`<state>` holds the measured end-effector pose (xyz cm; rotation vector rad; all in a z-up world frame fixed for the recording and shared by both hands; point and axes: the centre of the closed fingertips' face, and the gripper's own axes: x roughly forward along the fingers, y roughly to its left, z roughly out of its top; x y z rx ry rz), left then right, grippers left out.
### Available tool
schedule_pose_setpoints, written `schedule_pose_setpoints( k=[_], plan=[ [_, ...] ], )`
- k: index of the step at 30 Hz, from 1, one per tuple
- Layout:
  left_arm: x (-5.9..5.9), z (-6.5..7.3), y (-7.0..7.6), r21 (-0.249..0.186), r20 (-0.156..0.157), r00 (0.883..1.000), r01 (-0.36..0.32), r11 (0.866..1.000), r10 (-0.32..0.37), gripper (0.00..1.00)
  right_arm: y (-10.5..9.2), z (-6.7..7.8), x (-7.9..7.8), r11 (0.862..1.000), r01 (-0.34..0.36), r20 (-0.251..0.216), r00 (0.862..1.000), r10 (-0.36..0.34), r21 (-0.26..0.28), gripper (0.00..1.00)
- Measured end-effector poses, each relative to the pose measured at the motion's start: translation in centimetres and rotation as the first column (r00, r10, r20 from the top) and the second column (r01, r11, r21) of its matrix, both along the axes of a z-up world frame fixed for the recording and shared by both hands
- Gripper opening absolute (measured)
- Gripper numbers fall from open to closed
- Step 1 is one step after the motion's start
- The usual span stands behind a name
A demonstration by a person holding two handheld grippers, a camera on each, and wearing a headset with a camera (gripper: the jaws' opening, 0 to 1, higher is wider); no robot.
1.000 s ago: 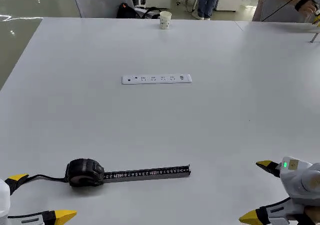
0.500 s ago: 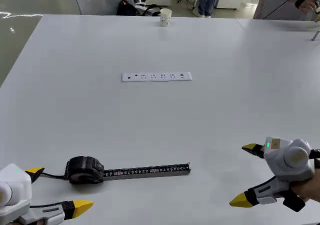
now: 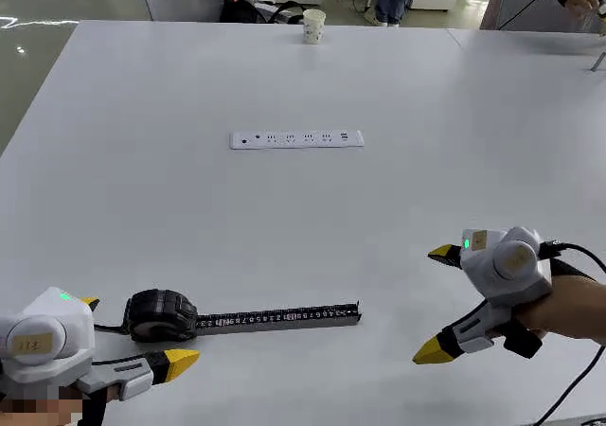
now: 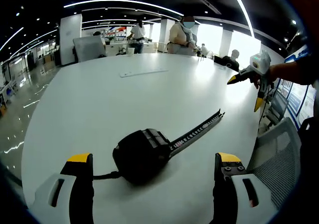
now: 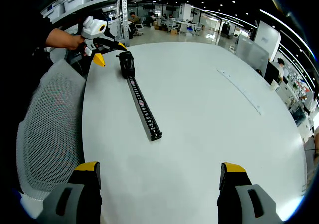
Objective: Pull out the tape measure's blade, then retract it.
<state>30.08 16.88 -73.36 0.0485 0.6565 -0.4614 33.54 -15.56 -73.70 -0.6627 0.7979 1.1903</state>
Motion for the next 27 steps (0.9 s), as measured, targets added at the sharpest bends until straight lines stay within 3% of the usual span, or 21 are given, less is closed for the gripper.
schedule_pose_setpoints(
  k=[6, 14, 23, 27],
  plan=[
    [0.9, 0.0, -0.8, 0.01, 0.017, 1.0, -0.015, 1.0, 0.015, 0.99, 1.1, -0.2, 0.6, 0.999, -0.034, -0.003, 0.999, 0.034, -0.014, 0.99],
    [1.8, -0.1, -1.3, -0.03, 0.014, 0.999, -0.042, 0.999, 0.042, 0.99, 2.2, -0.9, 1.0, 0.997, -0.07, -0.016, 0.997, 0.07, -0.036, 0.99],
    [3.2, -0.3, -1.3, 0.031, 0.026, 0.997, -0.075, 0.997, 0.074, 0.99, 3.4, -2.2, 1.4, 0.993, -0.101, -0.041, 0.994, 0.099, -0.062, 0.99],
    [4.4, 0.0, -0.8, 0.056, 0.061, 0.991, -0.123, 0.991, 0.12, 0.99, 4.1, -2.7, 1.4, 0.994, -0.099, -0.075, 0.993, 0.095, -0.051, 0.99]
  ],
)
